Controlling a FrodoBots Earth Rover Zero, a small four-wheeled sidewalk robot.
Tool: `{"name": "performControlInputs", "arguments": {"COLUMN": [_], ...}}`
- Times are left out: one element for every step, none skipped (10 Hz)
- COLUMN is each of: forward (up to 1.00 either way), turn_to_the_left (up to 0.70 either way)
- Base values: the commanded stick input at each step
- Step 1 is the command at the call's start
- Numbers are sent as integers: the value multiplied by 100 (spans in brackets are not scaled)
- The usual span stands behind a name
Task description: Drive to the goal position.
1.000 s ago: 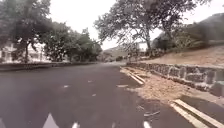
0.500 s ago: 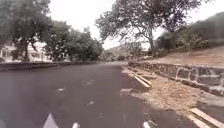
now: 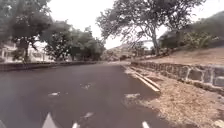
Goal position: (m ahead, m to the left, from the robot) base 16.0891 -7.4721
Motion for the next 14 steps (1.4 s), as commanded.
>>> {"name": "performControlInputs", "arguments": {"forward": [70, 70, 70, 70, 70, 70, 70, 70, 70, 70, 70, 70, 70, 70], "turn_to_the_left": [-22, -25, -11, -17, -23, 0, 0, 0, 0, 0, -18, -8, -26, -26]}}
